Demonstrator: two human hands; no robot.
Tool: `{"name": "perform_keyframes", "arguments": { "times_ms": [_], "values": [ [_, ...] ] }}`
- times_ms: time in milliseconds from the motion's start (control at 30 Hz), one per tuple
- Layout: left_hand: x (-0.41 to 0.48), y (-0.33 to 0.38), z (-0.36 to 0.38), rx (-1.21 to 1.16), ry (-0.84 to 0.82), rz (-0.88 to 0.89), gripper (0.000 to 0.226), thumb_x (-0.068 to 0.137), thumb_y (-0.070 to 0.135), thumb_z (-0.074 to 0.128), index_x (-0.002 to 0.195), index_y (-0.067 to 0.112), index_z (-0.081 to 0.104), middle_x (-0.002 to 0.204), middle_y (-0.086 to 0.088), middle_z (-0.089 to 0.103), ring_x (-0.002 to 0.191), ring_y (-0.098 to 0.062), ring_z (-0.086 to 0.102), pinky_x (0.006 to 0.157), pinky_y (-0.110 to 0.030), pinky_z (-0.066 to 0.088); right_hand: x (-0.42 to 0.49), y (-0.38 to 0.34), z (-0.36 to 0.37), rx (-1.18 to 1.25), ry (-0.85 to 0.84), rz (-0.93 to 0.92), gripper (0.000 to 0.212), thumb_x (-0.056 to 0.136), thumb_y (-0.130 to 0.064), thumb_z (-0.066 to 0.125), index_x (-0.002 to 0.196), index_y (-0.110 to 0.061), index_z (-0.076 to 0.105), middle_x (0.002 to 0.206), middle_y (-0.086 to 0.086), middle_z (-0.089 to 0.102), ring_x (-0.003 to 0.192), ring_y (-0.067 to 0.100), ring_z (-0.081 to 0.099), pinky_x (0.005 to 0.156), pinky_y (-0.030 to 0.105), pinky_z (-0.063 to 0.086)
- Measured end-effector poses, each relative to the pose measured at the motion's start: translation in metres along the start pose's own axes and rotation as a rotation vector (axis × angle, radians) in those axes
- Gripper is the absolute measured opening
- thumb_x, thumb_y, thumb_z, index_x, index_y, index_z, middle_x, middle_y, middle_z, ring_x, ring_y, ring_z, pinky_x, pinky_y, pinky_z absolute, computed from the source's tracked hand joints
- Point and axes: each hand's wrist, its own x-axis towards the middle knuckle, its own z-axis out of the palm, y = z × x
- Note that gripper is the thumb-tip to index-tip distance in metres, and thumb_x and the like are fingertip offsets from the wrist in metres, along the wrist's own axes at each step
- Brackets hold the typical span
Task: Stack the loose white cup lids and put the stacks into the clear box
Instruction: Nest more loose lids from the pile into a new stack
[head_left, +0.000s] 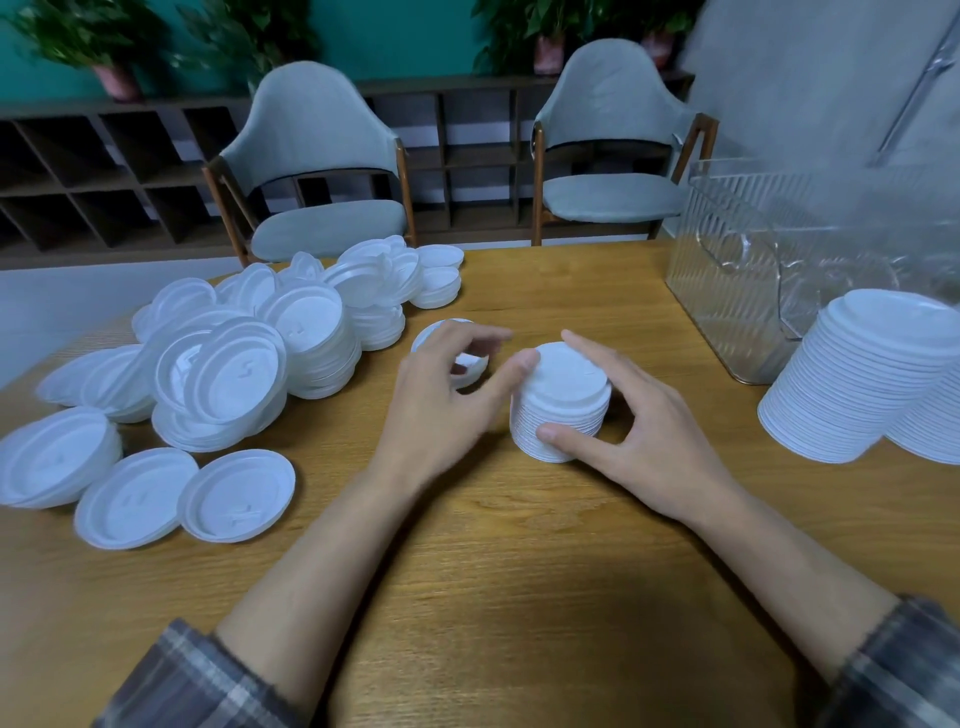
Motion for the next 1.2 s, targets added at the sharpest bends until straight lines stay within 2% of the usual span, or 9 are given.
{"name": "perform_keyframes", "arguments": {
  "times_ms": [67, 200, 567, 667, 800, 867, 967, 1100, 1200],
  "values": [
    [0.005, -0.014, -0.007, 0.167, 0.063, 0.05, 0.03, 0.089, 0.037, 0.079, 0.114, 0.022, 0.073, 0.109, 0.012, 0.072, 0.107, -0.005, 0.066, 0.092, -0.02, 0.049, 0.0, 0.0, -0.001, -0.011, 0.006, 0.015, 0.088, 0.077, -0.061, 0.08, 0.154, -0.046, 0.041, 0.146, -0.029, 0.05, 0.137, -0.012, 0.04, 0.106, 0.001, 0.027],
    [0.008, -0.031, -0.012, 0.402, -0.025, 0.043, 0.033, 0.09, 0.014, 0.073, 0.122, 0.022, 0.071, 0.103, 0.01, 0.073, 0.098, -0.011, 0.069, 0.09, -0.04, 0.056, 0.0, 0.001, -0.002, -0.018, 0.006, 0.04, 0.088, 0.077, -0.063, 0.078, 0.154, -0.05, 0.038, 0.149, -0.032, 0.045, 0.138, -0.014, 0.036, 0.104, 0.003, 0.024],
    [0.009, -0.027, -0.012, 0.409, -0.014, 0.119, 0.037, 0.084, 0.002, 0.074, 0.117, 0.019, 0.072, 0.091, 0.007, 0.064, 0.084, -0.011, 0.062, 0.08, -0.037, 0.054, 0.0, 0.001, -0.002, -0.016, 0.002, 0.041, 0.088, 0.077, -0.062, 0.079, 0.154, -0.049, 0.038, 0.146, -0.034, 0.046, 0.136, -0.018, 0.035, 0.101, -0.004, 0.022],
    [0.01, -0.021, -0.012, 0.28, 0.049, 0.119, 0.031, 0.087, 0.005, 0.079, 0.115, 0.018, 0.073, 0.091, 0.007, 0.067, 0.085, -0.008, 0.064, 0.083, -0.024, 0.052, 0.0, 0.001, -0.002, -0.017, 0.001, 0.04, 0.088, 0.079, -0.061, 0.079, 0.155, -0.048, 0.038, 0.146, -0.033, 0.046, 0.135, -0.017, 0.036, 0.101, -0.004, 0.023],
    [0.011, -0.002, -0.013, -0.073, 0.15, -0.035, 0.025, 0.092, 0.011, 0.079, 0.115, 0.019, 0.073, 0.097, 0.005, 0.071, 0.091, -0.006, 0.068, 0.079, -0.013, 0.051, 0.0, 0.0, -0.002, -0.014, 0.005, 0.033, 0.085, 0.081, -0.06, 0.077, 0.156, -0.044, 0.039, 0.143, -0.029, 0.047, 0.136, -0.009, 0.04, 0.105, 0.007, 0.029],
    [0.01, 0.006, -0.014, -0.174, 0.197, -0.086, 0.022, 0.094, 0.012, 0.077, 0.114, 0.019, 0.073, 0.103, 0.004, 0.073, 0.095, -0.007, 0.069, 0.082, -0.018, 0.055, 0.0, 0.0, -0.002, -0.011, 0.015, 0.028, 0.083, 0.083, -0.06, 0.075, 0.156, -0.041, 0.04, 0.143, -0.029, 0.047, 0.136, -0.009, 0.04, 0.104, 0.004, 0.028],
    [0.011, 0.012, -0.015, -0.364, 0.217, -0.182, 0.022, 0.096, 0.006, 0.067, 0.115, 0.014, 0.074, 0.107, -0.006, 0.073, 0.099, -0.016, 0.074, 0.092, -0.039, 0.063, 0.001, -0.001, -0.002, -0.004, 0.021, 0.032, 0.083, 0.083, -0.06, 0.074, 0.156, -0.04, 0.041, 0.141, -0.028, 0.049, 0.135, -0.009, 0.042, 0.103, 0.002, 0.029],
    [0.012, 0.016, -0.011, -0.596, 0.134, -0.325, 0.033, 0.099, 0.001, 0.059, 0.126, 0.014, 0.073, 0.121, -0.02, 0.069, 0.111, -0.025, 0.073, 0.082, -0.034, 0.064, 0.001, -0.001, -0.001, 0.002, 0.024, 0.033, 0.088, 0.083, -0.06, 0.074, 0.159, -0.042, 0.034, 0.144, -0.029, 0.047, 0.135, -0.012, 0.04, 0.102, 0.002, 0.028],
    [0.007, 0.018, -0.004, -0.605, 0.019, -0.326, 0.04, 0.1, 0.0, 0.058, 0.132, 0.02, 0.071, 0.117, -0.031, 0.063, 0.105, -0.03, 0.073, 0.079, -0.031, 0.063, 0.002, -0.002, -0.001, 0.026, 0.026, 0.032, 0.093, 0.083, -0.059, 0.076, 0.16, -0.047, 0.025, 0.154, -0.031, 0.04, 0.141, -0.012, 0.036, 0.107, 0.007, 0.027]
  ]
}}
